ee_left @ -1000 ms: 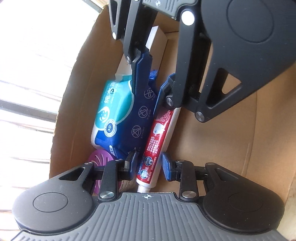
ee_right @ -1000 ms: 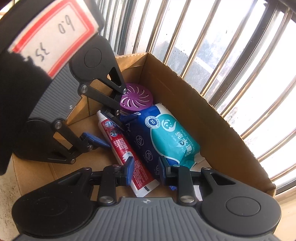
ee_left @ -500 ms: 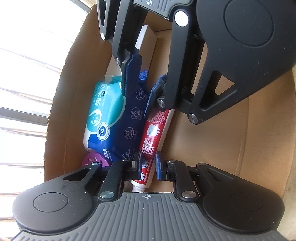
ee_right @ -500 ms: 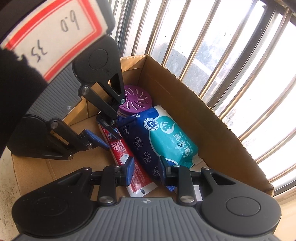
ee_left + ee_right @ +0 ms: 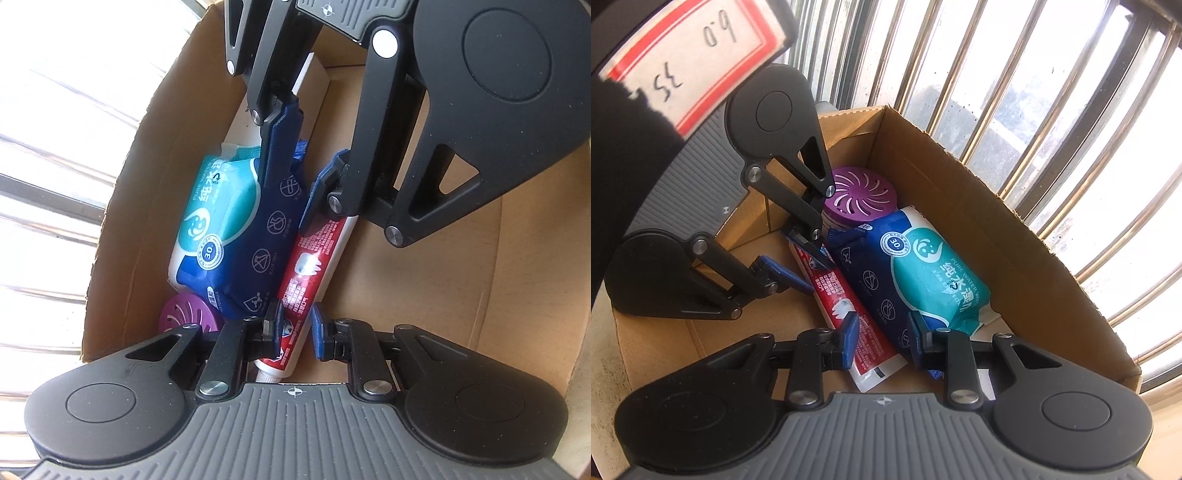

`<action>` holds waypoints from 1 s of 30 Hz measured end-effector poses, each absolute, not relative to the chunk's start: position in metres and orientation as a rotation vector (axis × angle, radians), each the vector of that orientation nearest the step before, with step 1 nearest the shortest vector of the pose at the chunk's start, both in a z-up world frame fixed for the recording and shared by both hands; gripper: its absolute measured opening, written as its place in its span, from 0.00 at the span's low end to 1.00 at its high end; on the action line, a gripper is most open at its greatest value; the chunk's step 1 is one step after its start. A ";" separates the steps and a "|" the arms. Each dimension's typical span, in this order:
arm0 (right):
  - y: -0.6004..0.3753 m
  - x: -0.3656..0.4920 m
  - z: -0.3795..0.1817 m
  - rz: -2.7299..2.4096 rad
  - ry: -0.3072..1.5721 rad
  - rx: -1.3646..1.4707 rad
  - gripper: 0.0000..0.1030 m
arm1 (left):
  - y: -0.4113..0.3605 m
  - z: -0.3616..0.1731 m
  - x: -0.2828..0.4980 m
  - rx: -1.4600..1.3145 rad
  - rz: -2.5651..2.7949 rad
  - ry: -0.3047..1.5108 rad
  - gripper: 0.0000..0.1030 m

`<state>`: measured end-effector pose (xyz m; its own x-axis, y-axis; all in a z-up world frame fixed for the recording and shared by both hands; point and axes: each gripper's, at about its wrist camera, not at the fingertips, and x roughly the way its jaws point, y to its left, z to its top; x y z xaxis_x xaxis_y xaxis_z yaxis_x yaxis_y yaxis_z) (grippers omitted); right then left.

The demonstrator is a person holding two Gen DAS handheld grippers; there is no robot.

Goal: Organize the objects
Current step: 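Press the toothpaste tube down beside the wipes pack and open the left gripper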

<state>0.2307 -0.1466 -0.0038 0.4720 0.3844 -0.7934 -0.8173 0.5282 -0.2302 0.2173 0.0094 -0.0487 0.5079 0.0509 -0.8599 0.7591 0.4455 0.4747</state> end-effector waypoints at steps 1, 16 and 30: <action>-0.148 0.230 -0.004 0.805 0.753 -0.659 0.29 | 0.010 -0.048 0.212 1.023 -0.530 0.951 0.17; -0.146 0.223 -0.003 0.818 0.763 -0.606 0.30 | 0.023 -0.042 0.095 0.976 -0.536 0.929 0.19; -0.163 0.287 0.011 0.786 0.726 -0.511 0.33 | 0.037 -0.010 0.000 0.806 -0.382 0.764 0.40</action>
<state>0.2872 -0.1627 0.0109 0.4917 0.4494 -0.7458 -0.7789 0.6099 -0.1460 -0.0005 0.0372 -0.0101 0.6752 -0.0258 -0.7372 0.5741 0.6459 0.5032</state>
